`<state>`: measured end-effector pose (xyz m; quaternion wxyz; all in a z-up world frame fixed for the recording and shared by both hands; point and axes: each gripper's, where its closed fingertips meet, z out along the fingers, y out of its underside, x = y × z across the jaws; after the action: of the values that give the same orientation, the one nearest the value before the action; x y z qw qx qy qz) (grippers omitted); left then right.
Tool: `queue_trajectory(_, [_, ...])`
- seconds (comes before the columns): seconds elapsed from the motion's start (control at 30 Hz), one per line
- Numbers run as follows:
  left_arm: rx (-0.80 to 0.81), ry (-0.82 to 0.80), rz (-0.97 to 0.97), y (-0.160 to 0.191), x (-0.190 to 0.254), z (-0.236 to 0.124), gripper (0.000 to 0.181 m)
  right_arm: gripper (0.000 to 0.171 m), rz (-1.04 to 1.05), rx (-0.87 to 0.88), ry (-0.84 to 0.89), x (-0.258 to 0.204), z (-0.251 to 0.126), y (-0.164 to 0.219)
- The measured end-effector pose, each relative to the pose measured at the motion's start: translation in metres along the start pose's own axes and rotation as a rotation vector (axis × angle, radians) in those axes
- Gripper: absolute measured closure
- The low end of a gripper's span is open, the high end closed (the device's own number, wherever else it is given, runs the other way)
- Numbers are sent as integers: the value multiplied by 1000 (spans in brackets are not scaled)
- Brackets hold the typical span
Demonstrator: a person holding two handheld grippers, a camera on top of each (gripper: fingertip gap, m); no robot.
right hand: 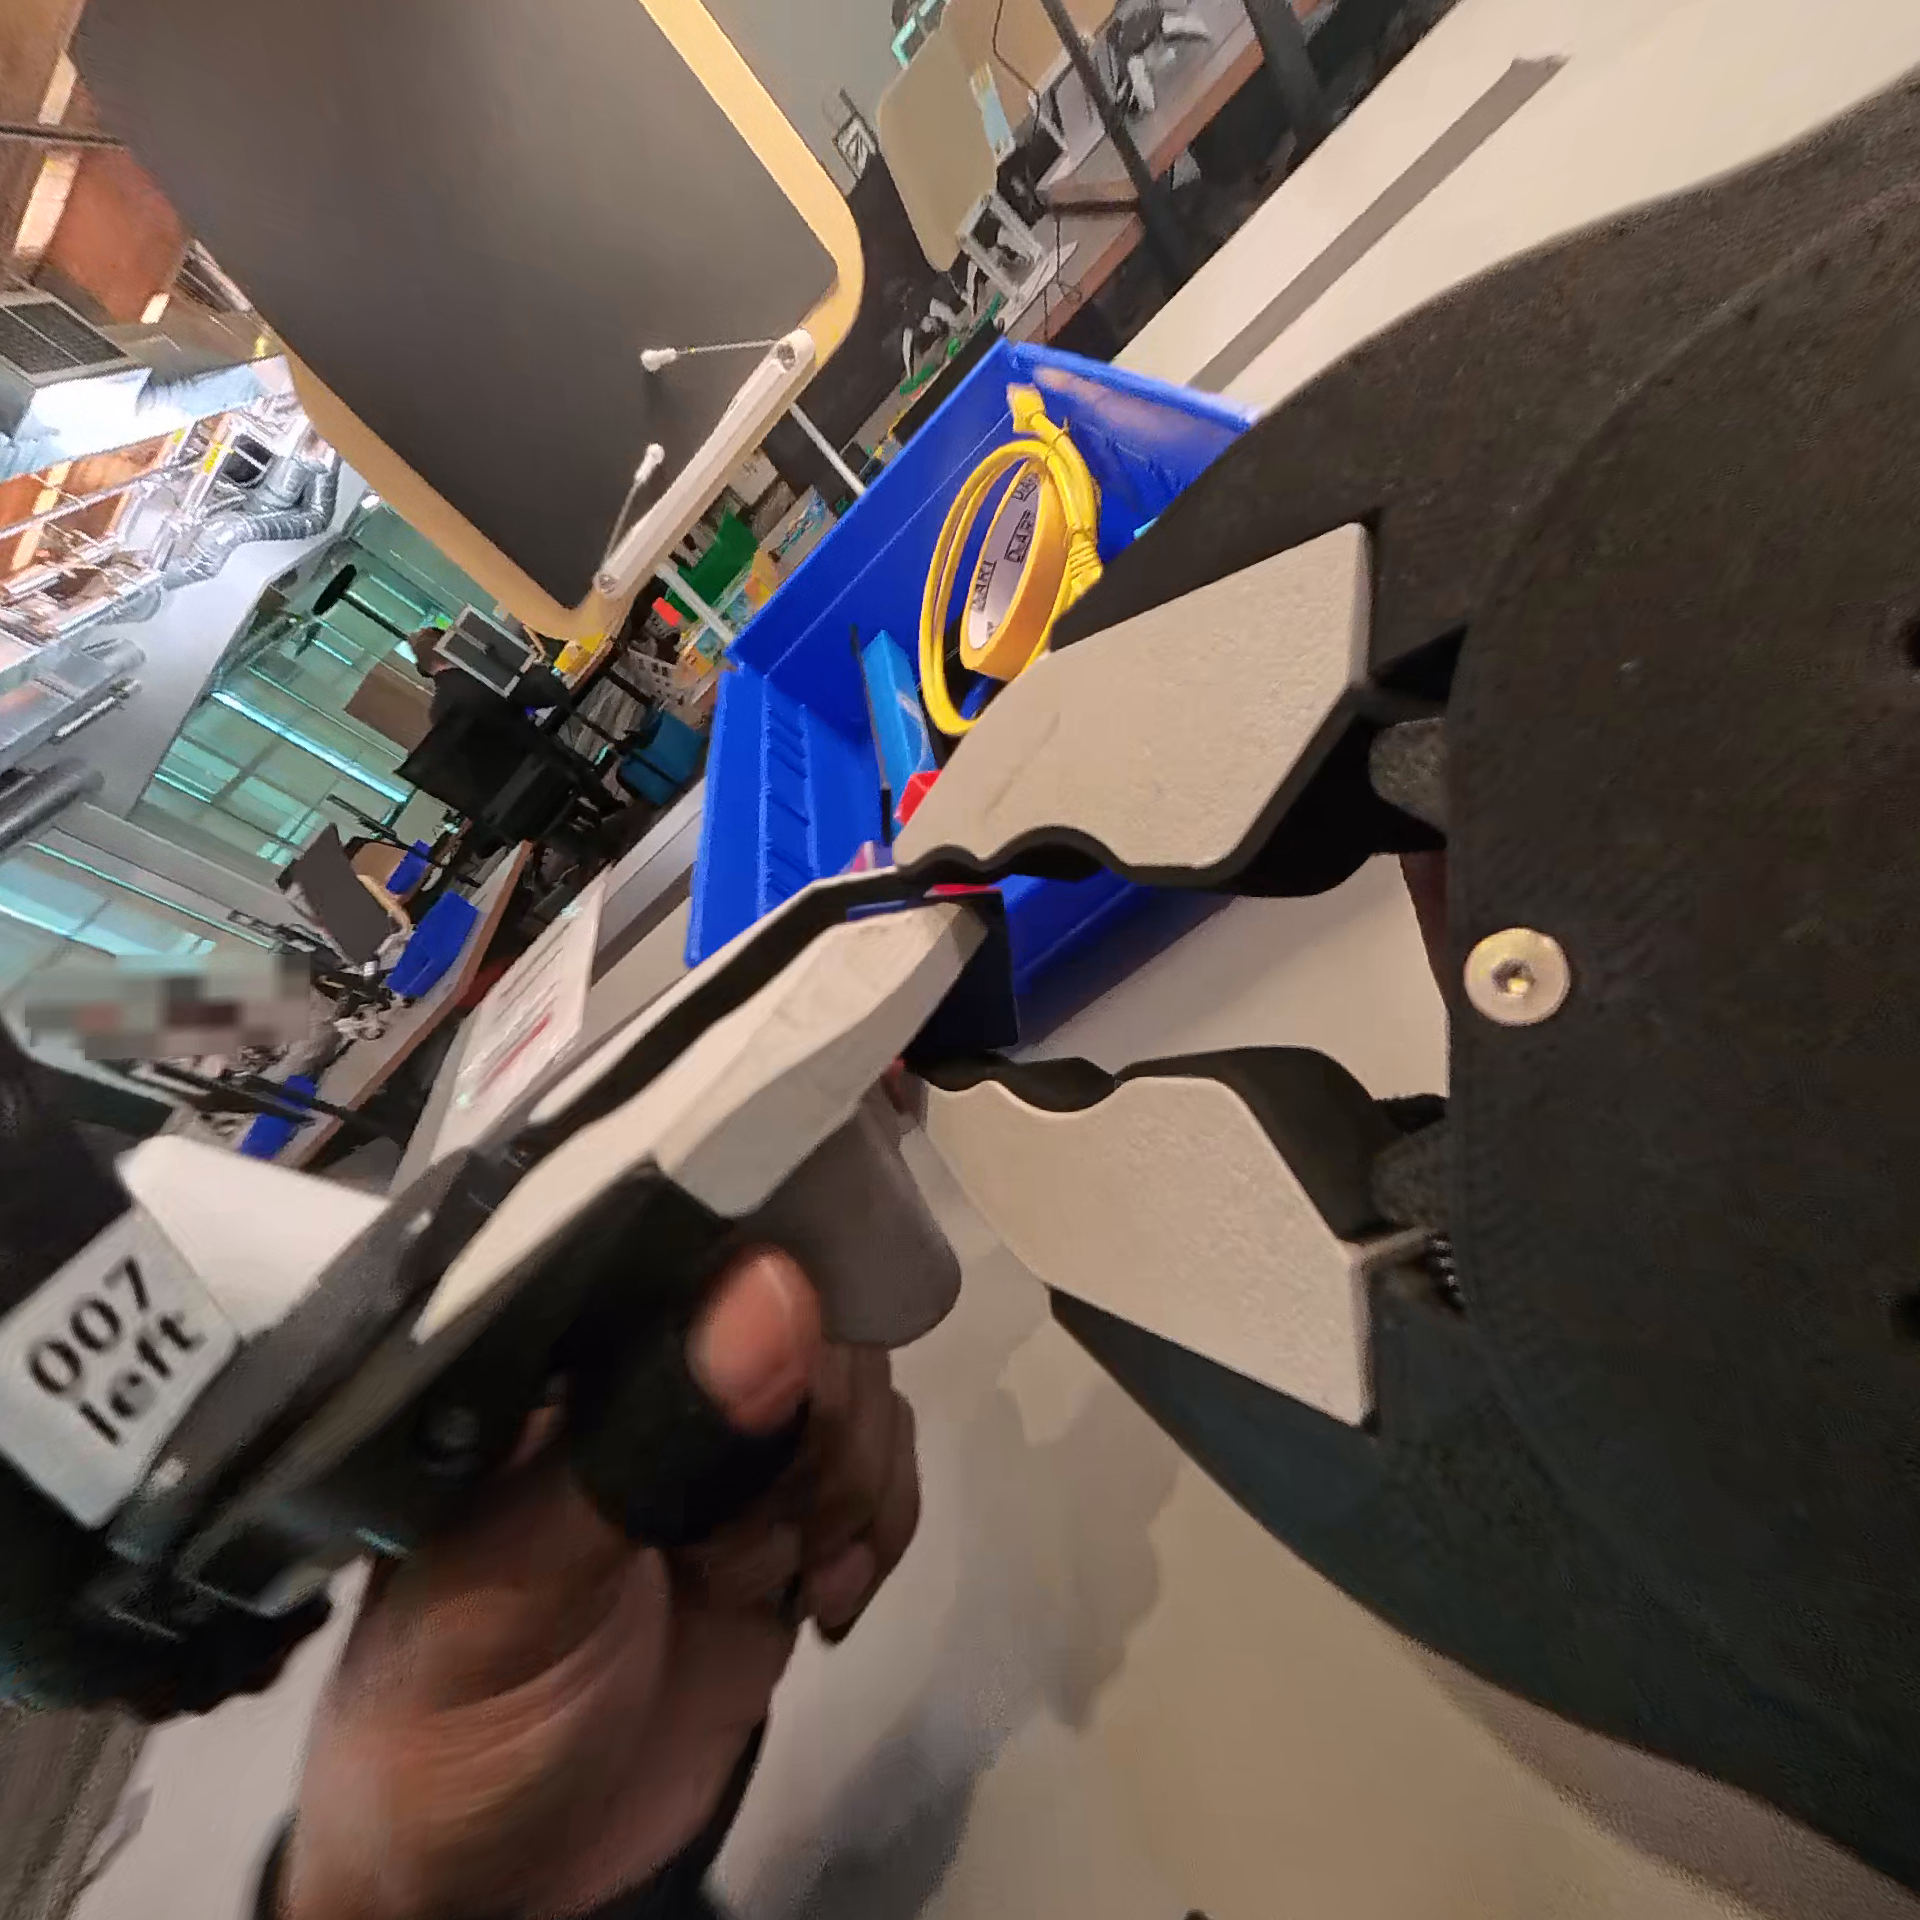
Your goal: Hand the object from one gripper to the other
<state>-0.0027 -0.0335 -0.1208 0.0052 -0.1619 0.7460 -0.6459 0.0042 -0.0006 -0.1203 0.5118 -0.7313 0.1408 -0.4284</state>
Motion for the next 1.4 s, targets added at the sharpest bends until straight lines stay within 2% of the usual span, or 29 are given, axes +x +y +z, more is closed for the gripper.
queue_trajectory(0.1, [86, -93, 156, -11, 15, -16, 151, 139, 21, 94, -30, -11, -10, -23])
queue_trajectory(0.3, [173, -148, 195, -19, 58, -48, 150, 142, -273, 223, -10, -39, -35, -61])
queue_trajectory(0.37, [152, -200, 183, -14, 62, -54, 133, 142, -342, 248, 15, -43, -42, -67])
queue_trajectory(0.4, [140, -211, 172, -11, 65, -56, 131, 142, -365, 256, 4, -47, -45, -69])
queue_trajectory(0.5, [91, -185, 131, -3, 76, -56, 132, 142, -426, 296, -21, -60, -53, -72])
queue_trajectory(0.57, [23, -99, 56, 7, 84, -48, 150, 142, -495, 288, 9, -61, -55, -69])
queue_trajectory(0.63, [-5, -76, 48, 10, 82, -42, 150, 143, -517, 268, 34, -58, -57, -63])
queue_trajectory(0.7, [37, -105, 137, 3, 78, -38, 150, 141, -464, 226, 43, -48, -56, -56])
queue_trajectory(0.77, [119, -192, 309, -8, 70, -38, 150, 133, -377, 184, 12, -36, -56, -49])
queue_trajectory(0.9, [216, -540, 745, -25, 41, -52, 151, 124, -42, 77, -181, -23, -54, -36])
queue_trajectory(1.03, [233, -799, 1035, -22, 27, -60, 151, 117, 299, 96, -375, -29, -47, -51])
queue_trajectory(1.13, [235, -840, 1161, -14, 35, -56, 151, 113, 319, 58, -380, -39, -33, -52])
queue_trajectory(1.17, [246, -840, 1195, -14, 41, -55, 151, 116, 288, 18, -372, -45, -27, -47])
queue_trajectory(1.2, [242, -833, 1222, -13, 45, -54, 151, 129, 257, -7, -357, -49, -23, -42])
queue_trajectory(1.3, [238, -800, 1115, -7, 38, -53, 151, 142, 159, 32, -250, -45, -19, -43])
queue_trajectory(1.4, [275, -698, 746, -4, 21, -60, 133, 142, 50, 55, -85, -21, -23, -44])
